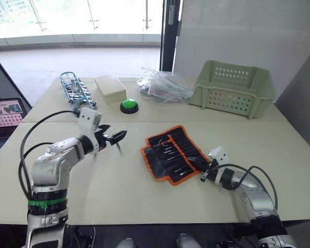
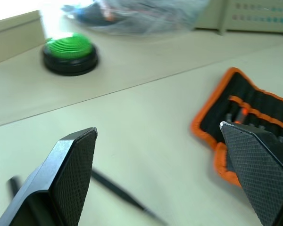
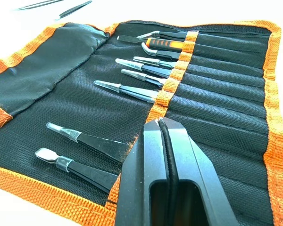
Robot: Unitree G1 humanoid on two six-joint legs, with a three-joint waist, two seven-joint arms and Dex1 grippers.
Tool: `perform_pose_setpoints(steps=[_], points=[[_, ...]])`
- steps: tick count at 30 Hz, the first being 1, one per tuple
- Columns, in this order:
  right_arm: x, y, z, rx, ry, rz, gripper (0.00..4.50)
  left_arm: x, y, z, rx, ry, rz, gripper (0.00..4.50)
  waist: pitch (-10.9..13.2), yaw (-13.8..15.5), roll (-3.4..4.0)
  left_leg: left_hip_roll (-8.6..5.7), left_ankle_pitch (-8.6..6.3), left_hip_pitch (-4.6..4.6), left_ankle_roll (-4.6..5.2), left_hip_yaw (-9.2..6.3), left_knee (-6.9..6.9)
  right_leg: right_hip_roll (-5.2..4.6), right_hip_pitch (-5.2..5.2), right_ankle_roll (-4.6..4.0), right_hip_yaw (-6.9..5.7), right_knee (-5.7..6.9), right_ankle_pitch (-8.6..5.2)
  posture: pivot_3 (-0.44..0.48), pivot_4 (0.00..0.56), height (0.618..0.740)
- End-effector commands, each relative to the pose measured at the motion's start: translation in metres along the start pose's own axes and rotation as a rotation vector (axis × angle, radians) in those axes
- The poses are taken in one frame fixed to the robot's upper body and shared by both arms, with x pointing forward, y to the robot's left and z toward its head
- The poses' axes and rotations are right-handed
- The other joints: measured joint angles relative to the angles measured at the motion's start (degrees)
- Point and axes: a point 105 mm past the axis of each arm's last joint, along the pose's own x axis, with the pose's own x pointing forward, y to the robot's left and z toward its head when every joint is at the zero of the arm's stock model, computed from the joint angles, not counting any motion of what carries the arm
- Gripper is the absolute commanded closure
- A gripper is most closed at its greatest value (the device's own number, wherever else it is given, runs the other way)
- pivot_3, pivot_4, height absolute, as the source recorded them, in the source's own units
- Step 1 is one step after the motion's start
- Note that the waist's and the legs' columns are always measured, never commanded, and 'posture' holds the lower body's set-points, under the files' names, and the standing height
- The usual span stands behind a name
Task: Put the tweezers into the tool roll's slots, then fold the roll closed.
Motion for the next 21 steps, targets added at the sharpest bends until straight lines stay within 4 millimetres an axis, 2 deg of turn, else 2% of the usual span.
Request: perform_pose_setpoints(steps=[1, 4, 7, 10, 12, 21], points=[[-0.001, 0.007, -0.025, 0.044, 0.084, 0.021, 4.50, -0.028, 0.022, 0.008, 0.034, -0.116, 0.153, 0.07, 0.0, 0.2, -0.04, 0.00, 0.00, 0.01, 0.00, 0.01, 0.00, 0.00, 0.02, 0.00, 0.01, -0.02, 0.00, 0.000, 0.150, 0.740], [0.001, 0.007, -0.025, 0.044, 0.088, 0.031, 4.50, -0.051, 0.032, -0.002, -0.020, -0.184, 0.234, 0.07, 0.0, 0.2, -0.11, 0.00, 0.00, 0.07, -0.02, 0.07, 0.00, -0.04, 0.10, -0.02, 0.03, -0.09, 0.01, 0.000, 0.150, 0.740], [0.003, 0.006, -0.025, 0.040, 0.091, 0.043, 4.50, -0.066, 0.036, -0.030, -0.005, -0.105, 0.241, 0.07, -0.1, 0.2, -0.17, 0.03, 0.00, 0.10, -0.02, 0.06, -0.01, 0.00, 0.10, -0.02, 0.02, -0.07, 0.01, 0.000, 0.150, 0.740], [0.006, 0.004, -0.024, 0.033, 0.091, 0.052, 4.50, -0.088, 0.046, -0.054, 0.002, -0.122, 0.341, 0.07, -0.1, 0.0, -0.19, 0.03, 0.00, 0.20, -0.02, 0.16, -0.07, -0.02, 0.14, -0.04, 0.08, -0.08, 0.00, 0.000, 0.150, 0.740], [0.007, 0.002, -0.023, 0.030, 0.090, 0.055, 4.50, -0.094, 0.042, -0.067, 0.013, -0.105, 0.352, 0.07, -0.1, 0.1, -0.23, 0.04, 0.00, 0.21, -0.02, 0.17, -0.08, -0.01, 0.15, -0.04, 0.08, -0.11, 0.00, 0.000, 0.150, 0.740], [0.010, 0.004, -0.025, 0.034, 0.094, 0.080, 4.50, -0.123, 0.023, -0.091, -0.006, -0.132, 0.372, 0.07, -0.2, 0.1, -0.39, 0.08, -0.01, 0.24, -0.01, 0.17, -0.12, 0.02, 0.23, -0.06, 0.07, -0.23, 0.00, 0.000, 0.150, 0.740]])
